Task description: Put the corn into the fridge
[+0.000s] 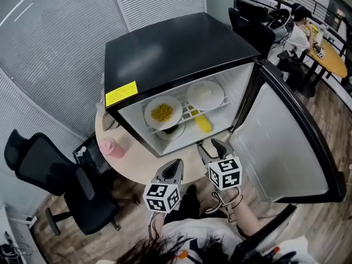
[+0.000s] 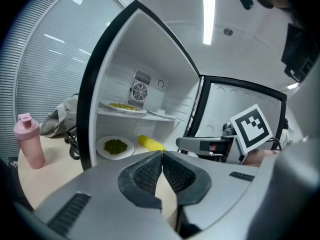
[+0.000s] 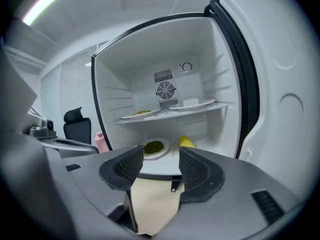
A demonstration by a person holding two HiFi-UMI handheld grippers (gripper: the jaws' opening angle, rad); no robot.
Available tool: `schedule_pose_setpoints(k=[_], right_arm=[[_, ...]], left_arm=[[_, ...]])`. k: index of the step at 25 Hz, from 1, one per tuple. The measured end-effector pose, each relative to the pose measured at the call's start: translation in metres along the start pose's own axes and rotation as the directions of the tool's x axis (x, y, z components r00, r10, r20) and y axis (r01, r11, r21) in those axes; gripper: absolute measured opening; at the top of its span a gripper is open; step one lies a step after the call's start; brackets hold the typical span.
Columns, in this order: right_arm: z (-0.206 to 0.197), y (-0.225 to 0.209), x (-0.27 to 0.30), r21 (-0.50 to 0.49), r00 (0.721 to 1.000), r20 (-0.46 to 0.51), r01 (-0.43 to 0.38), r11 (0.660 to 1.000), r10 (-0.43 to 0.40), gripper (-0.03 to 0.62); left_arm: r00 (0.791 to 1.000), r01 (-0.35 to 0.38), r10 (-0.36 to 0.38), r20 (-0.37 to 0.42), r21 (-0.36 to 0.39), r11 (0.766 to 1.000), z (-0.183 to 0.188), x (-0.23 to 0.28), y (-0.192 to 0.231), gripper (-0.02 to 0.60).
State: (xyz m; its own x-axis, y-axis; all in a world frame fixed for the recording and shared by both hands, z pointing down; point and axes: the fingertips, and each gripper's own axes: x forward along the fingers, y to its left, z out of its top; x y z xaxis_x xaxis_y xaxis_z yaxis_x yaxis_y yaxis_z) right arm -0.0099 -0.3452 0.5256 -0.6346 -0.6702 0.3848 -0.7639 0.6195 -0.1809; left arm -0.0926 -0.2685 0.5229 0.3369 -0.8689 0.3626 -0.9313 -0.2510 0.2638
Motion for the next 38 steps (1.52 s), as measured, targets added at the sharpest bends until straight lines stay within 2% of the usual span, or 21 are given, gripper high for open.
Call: schedule_pose_setpoints(k=[2, 7, 16, 22, 31, 38], right_arm=[[-0.005, 0.005, -0.014, 0.008, 1.000, 0.002, -0.010, 1.000, 0.010, 0.227], [-0.020, 0.020, -0.053, 0.024, 1.000, 0.019, -0.016, 1.000, 0.015, 0.120], [-0.048, 0.044, -0.102, 0.010, 0.999, 0.017, -0.046, 0.999, 0.045, 0.098], [-0.063, 0.049, -0.123, 0.021, 0.999, 0.002, -0.036, 0.999, 0.036, 0.078], [-0.071, 0.085, -0.131, 0.005, 0.999, -0.007, -0.052, 0.999, 0.052, 0.067], [-0.086, 0.127, -0.142, 0.018, 1.000, -0.017, -0.004, 1.000, 0.004, 0.049]], left_arm=[[1.000, -0.007, 0.007, 0.008, 0.000, 1.000, -0.002, -0.008, -0.008, 0.011], [1.000, -0.017, 0.017, 0.013, -0.008, 1.000, -0.017, -0.031, -0.031, 0.011], [1.000, -0.009, 0.009, -0.023, 0.023, 1.000, -0.052, -0.064, -0.073, 0.011], [1.000, 0.010, -0.009, -0.018, 0.040, 0.999, -0.052, -0.076, -0.090, 0.011], [0.998, 0.040, -0.035, -0.043, 0.117, 0.992, -0.062, -0.103, -0.092, 0.011], [0.997, 0.076, -0.073, -0.037, 0.107, 0.991, -0.070, -0.151, -0.077, 0.011]])
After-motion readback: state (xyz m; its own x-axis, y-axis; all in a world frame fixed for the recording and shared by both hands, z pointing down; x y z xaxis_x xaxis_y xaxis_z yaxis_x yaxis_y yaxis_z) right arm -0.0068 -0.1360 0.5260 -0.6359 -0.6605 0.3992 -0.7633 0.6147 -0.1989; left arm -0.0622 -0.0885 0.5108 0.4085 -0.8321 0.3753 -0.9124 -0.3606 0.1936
